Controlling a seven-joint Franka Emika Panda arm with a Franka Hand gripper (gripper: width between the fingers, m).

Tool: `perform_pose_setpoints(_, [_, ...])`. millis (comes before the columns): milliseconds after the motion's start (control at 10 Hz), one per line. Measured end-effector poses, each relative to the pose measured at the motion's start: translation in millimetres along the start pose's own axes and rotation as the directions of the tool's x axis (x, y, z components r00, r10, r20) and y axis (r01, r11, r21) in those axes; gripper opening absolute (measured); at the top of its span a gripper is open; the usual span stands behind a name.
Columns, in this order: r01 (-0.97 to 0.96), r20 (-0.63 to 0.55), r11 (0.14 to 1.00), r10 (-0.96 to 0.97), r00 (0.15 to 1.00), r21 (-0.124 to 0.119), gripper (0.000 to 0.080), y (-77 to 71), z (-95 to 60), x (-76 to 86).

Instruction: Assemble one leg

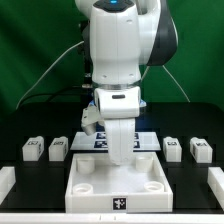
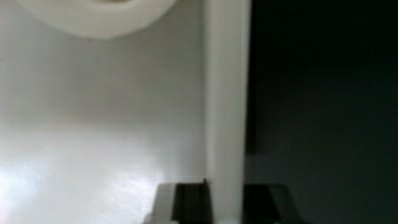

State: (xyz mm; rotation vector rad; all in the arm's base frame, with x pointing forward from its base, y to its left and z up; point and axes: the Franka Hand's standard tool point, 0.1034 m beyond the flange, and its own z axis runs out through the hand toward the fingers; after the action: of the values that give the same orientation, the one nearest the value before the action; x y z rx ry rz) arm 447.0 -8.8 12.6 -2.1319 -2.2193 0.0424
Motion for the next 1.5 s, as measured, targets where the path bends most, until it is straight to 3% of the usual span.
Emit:
perform_pose_setpoints(100, [0.017,-0.005,1.000,-0.017,1.000,-0.012,0.0062,8.4,-2.6,11.4])
perform_pose_setpoints(400, [0.007,-0.035,1.000,-0.008,0.999,-0.017,0.0062,49.0,-7.5,57.1])
perform_pose_setpoints(600, [-0.038,-0.043,0.999,0.039,0.998,0.033,0.0064,52.4,-0.9,71.5])
perform_pose_setpoints(800, [-0.066,-0.037,0.995,0.069,0.997,0.075,0.0064,52.8,0.4,76.6])
perform_pose_setpoints(1000, [-0.068,-0.029,0.993,0.071,0.997,0.100,0.0074,53.1,-0.9,83.4])
perform_pose_setpoints(1400, [-0.063,-0.025,0.993,0.066,0.998,0.097,0.0074,52.6,-2.9,83.1])
perform_pose_setpoints(1500, [-0.064,-0.025,0.993,0.066,0.997,0.098,0.0161,52.4,-2.5,83.0])
